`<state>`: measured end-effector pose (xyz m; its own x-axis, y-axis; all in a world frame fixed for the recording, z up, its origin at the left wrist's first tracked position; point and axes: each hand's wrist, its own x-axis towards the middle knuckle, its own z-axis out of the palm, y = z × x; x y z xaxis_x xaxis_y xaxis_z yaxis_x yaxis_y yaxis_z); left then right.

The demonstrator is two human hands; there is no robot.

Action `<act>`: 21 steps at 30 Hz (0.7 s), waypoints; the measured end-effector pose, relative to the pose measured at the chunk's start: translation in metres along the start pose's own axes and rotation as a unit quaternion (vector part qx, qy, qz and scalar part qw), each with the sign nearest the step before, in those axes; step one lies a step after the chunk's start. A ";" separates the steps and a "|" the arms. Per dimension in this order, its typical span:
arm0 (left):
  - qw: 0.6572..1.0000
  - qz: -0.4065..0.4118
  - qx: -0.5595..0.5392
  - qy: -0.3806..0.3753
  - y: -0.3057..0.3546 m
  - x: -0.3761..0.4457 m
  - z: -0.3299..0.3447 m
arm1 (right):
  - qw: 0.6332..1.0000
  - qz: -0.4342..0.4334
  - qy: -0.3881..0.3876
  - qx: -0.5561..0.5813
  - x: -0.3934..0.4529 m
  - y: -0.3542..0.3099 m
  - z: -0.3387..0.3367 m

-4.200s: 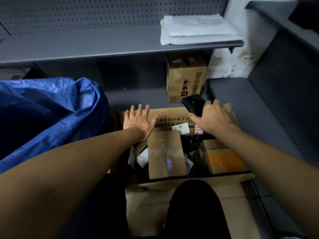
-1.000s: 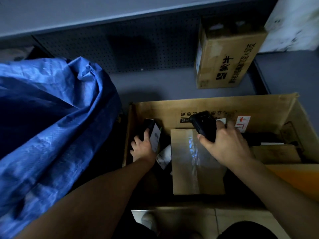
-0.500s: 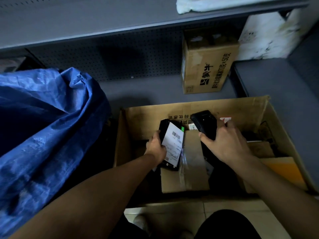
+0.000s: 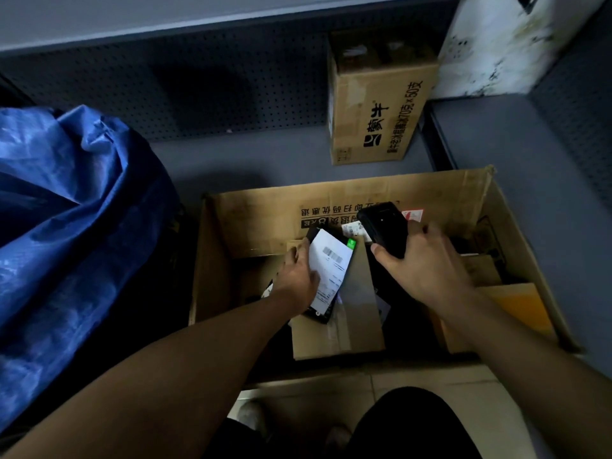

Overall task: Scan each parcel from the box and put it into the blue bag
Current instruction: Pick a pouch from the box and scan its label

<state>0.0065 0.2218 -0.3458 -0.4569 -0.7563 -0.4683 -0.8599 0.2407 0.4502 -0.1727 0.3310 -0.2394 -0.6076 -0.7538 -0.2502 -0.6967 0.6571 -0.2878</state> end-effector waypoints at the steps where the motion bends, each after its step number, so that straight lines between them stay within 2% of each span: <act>1: 0.999 0.007 0.031 -0.005 -0.001 -0.001 0.004 | 1.000 -0.001 0.000 0.003 0.000 0.000 0.000; 6: 0.995 -0.013 0.103 0.002 -0.002 -0.005 0.023 | 1.000 -0.002 -0.007 0.004 0.001 0.001 0.003; 14: 0.986 -0.054 0.151 0.051 0.006 -0.008 0.040 | 1.000 0.003 -0.011 0.005 0.002 0.009 0.003; 21: 0.988 -0.086 0.110 0.063 0.004 -0.006 0.039 | 1.000 0.007 -0.013 0.006 0.000 0.013 0.000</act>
<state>-0.0028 0.2512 -0.3707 -0.2802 -0.8642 -0.4178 -0.9572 0.2187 0.1898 -0.1814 0.3390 -0.2435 -0.6066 -0.7449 -0.2779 -0.6839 0.6671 -0.2954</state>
